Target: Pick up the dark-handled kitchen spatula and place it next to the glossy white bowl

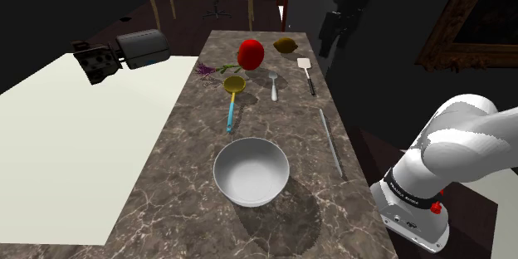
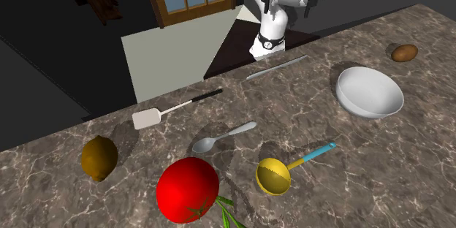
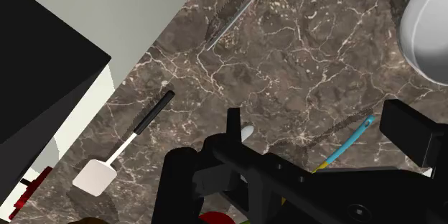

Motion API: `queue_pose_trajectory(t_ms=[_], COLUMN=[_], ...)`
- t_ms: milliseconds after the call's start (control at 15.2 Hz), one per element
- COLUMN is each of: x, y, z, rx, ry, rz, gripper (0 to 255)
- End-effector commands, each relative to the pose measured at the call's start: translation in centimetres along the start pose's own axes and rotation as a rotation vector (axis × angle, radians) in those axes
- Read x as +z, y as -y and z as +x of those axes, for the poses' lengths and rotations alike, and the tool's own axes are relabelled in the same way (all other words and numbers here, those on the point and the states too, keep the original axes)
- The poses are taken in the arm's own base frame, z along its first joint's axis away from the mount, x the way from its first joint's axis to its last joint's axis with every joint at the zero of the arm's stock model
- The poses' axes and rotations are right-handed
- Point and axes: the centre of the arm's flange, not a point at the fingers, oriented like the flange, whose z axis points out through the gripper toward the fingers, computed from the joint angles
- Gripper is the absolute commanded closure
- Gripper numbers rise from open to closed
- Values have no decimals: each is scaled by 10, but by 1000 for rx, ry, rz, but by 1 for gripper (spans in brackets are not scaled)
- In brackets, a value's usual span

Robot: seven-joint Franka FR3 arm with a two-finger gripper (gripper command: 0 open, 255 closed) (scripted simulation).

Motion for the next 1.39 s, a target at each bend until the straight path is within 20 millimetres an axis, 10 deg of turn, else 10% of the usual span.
queue_pose_trajectory(t_ms=[0, 1320], x=[0, 136], y=[0, -163], z=[0, 158], rx=[0, 578], ry=[0, 57], rz=[0, -42], gripper=[0, 0])
